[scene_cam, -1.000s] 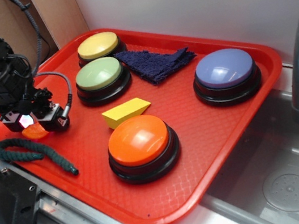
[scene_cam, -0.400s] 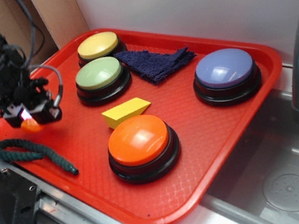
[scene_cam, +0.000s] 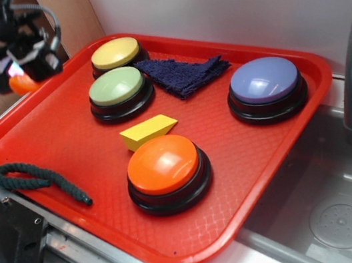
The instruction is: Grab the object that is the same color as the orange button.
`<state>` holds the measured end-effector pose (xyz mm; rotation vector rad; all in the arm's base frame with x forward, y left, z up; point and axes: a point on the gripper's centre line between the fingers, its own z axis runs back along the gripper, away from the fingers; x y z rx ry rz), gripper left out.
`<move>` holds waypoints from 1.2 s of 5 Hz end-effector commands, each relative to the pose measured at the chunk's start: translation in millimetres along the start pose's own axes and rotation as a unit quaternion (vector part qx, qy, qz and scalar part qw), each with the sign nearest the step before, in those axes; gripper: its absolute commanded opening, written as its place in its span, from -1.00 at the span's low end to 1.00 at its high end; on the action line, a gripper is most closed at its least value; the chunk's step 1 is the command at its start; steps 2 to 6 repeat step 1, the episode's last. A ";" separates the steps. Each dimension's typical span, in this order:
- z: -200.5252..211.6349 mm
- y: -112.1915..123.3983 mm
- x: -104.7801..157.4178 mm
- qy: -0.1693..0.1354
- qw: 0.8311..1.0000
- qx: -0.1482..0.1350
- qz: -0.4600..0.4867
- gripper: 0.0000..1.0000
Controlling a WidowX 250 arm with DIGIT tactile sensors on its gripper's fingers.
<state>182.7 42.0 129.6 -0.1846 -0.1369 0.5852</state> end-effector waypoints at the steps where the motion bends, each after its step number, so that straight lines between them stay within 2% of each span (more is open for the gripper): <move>1: 24.3 -25.4 3.4 -0.026 0.999 -0.013 -0.020 -1.00; 6: 24.3 -25.4 3.4 -0.026 0.999 -0.013 -0.020 -1.00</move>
